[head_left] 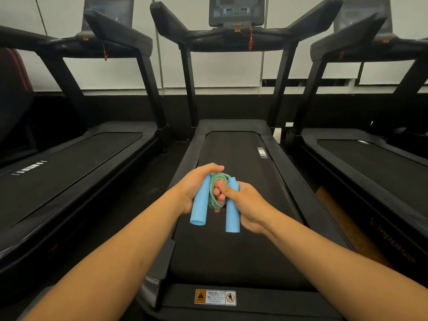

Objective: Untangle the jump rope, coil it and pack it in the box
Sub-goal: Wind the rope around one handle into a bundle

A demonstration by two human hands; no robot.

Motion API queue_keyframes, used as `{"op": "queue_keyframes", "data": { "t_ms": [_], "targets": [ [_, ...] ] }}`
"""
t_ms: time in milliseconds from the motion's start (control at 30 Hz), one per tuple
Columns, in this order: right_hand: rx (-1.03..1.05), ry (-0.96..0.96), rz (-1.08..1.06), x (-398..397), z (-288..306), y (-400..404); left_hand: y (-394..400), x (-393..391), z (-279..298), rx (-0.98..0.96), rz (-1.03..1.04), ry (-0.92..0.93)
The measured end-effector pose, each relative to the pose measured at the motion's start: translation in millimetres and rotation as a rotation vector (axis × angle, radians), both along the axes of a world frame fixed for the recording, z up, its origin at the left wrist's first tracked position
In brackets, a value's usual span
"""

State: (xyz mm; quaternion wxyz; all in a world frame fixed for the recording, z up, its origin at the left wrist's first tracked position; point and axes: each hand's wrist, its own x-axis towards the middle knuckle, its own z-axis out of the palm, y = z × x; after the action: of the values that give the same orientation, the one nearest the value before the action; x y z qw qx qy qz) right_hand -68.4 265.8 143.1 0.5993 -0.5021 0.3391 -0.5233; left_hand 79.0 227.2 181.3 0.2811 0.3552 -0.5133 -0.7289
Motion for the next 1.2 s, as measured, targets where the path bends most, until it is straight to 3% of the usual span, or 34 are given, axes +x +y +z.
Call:
{"op": "queue_keyframes", "data": {
  "t_ms": [133, 300, 433, 600, 933, 1200],
  "targets": [
    [-0.032, 0.001, 0.017, -3, -4, 1, 1, 1, -2, -0.005, 0.026, 0.005],
    [0.013, 0.009, 0.164, -14, -2, -1, 0, 12, -3, 0.075, -0.129, 0.054],
    [0.059, 0.072, 0.215, -9, 2, -1, -4, 18, -5, 0.102, -0.124, 0.016],
    [0.044, 0.023, 0.078, 11, -5, -9, -8, 19, -4, 0.130, -0.002, 0.017],
    [0.047, 0.042, -0.037, 45, -9, -35, -10, 39, -8, -0.095, 0.292, -0.007],
    [0.036, 0.006, 0.059, 71, -7, -54, -12, 89, -4, -0.237, 0.104, 0.010]
  ]
}}
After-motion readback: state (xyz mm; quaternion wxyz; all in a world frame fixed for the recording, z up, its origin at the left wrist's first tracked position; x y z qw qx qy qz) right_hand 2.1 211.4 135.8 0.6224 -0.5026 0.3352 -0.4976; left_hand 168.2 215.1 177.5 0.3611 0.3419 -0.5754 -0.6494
